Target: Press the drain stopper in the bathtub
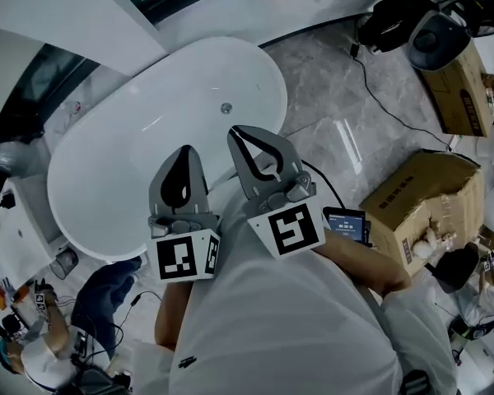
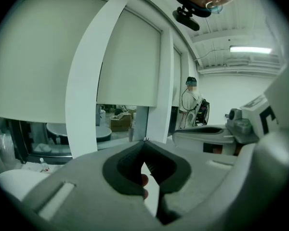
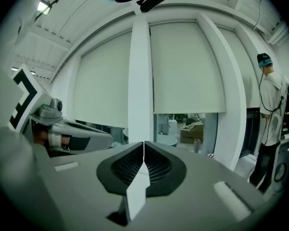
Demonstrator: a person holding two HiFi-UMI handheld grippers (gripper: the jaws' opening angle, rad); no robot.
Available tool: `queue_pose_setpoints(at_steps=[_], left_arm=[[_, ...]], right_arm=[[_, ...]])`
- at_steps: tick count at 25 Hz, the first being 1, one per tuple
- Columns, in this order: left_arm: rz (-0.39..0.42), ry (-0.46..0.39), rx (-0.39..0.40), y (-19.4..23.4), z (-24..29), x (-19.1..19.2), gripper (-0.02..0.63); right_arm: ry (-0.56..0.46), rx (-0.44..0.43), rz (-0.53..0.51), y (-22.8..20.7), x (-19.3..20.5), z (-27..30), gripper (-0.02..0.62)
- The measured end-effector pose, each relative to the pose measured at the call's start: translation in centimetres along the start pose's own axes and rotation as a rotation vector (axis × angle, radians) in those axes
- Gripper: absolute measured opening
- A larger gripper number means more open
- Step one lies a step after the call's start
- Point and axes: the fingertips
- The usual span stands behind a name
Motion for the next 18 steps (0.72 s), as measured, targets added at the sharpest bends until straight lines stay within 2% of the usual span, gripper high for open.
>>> queue_pose_setpoints(at_steps=[10, 18], left_arm=[[-0.03, 0.014, 0.033, 0.3, -0.1, 0.1, 0.003], [-0.002, 0.033, 0.056, -0.4, 0.1, 0.3, 0.003]], right_arm=[[0.032, 0.005, -0.007, 1.2, 0.2, -0.5, -0.002], [0.026, 0.022, 0.013, 1.0, 0.0, -0.6, -0.002]])
Point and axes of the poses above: the fingertips, and each gripper's own axes: z forward along the fingers, y to its left, x out of its underside, and after that the axes turned 2 degrees about -y, right-handed
